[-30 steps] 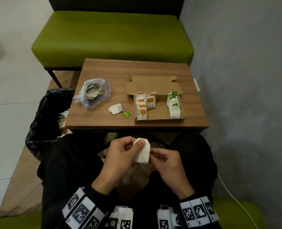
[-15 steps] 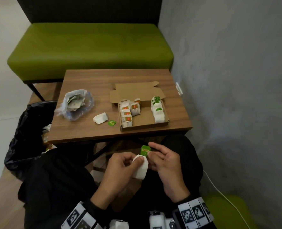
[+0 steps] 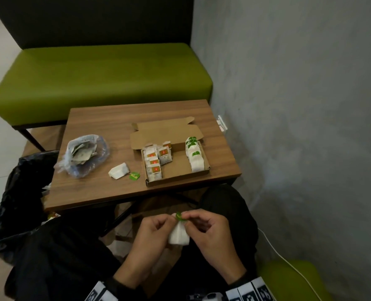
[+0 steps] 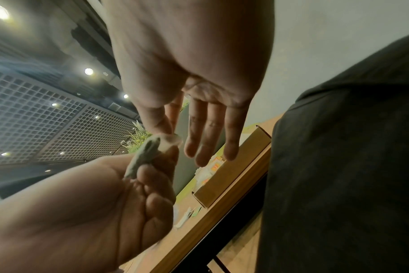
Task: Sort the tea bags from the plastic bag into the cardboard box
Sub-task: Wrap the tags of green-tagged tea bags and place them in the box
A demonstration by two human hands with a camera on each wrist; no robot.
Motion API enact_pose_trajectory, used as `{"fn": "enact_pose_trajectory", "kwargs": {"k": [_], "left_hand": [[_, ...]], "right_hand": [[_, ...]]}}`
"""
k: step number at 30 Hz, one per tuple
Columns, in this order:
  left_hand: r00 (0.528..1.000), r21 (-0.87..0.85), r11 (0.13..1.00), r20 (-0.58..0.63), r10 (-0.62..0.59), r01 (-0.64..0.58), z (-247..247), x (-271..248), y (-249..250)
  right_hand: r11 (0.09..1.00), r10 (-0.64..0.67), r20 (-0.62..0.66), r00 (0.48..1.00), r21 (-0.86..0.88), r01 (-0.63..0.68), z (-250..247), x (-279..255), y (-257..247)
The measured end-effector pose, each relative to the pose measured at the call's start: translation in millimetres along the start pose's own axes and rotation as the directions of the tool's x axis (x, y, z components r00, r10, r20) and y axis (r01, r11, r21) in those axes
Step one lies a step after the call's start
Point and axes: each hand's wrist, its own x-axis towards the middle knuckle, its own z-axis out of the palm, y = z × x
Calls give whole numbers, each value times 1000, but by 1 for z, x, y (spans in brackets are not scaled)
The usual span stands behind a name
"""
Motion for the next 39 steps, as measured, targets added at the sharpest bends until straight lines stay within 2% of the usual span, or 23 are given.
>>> {"fn": "enact_pose_trajectory", "kwargs": {"k": [3, 7, 9, 12, 17, 21, 25, 31, 35, 39], "left_hand": [[998, -149, 987, 33, -56, 61, 4, -1, 5], [991, -158, 986, 129, -30, 51, 2, -4, 10], [988, -119, 993, 153, -5, 23, 1, -4, 13], [990, -20, 997, 119, 72, -70, 1, -2, 14], [974, 88, 981, 163, 159, -175, -1, 3, 19], [969, 150, 966, 161, 188, -213, 0, 11, 24], [967, 190, 956, 164, 193, -223, 0, 22, 24], [951, 281, 912, 165, 261, -299, 1, 39, 33], [936, 305, 886, 157, 314, -348, 4, 52, 41], [920, 350, 851, 157, 358, -391, 5, 67, 48]], "right_hand": [[995, -53, -10, 999, -88, 52, -1, 0, -1], [989, -103, -12, 995, -109, 101, -6, 2, -5], [986, -121, -8, 993, -119, 120, -9, 4, -6], [988, -108, 14, 994, -105, 109, -13, 5, -10], [998, 49, 2, 999, 33, -49, -18, 10, -15], [1000, 26, -9, 1000, 5, -26, -22, 18, -17], [995, 23, -98, 995, 96, -14, -31, 30, -22], [1000, 12, -48, 999, -19, -13, -44, 53, -24], [999, -8, -39, 999, -36, 6, -51, 69, -31], [997, -7, 48, 999, -81, 11, -57, 87, -36]]}}
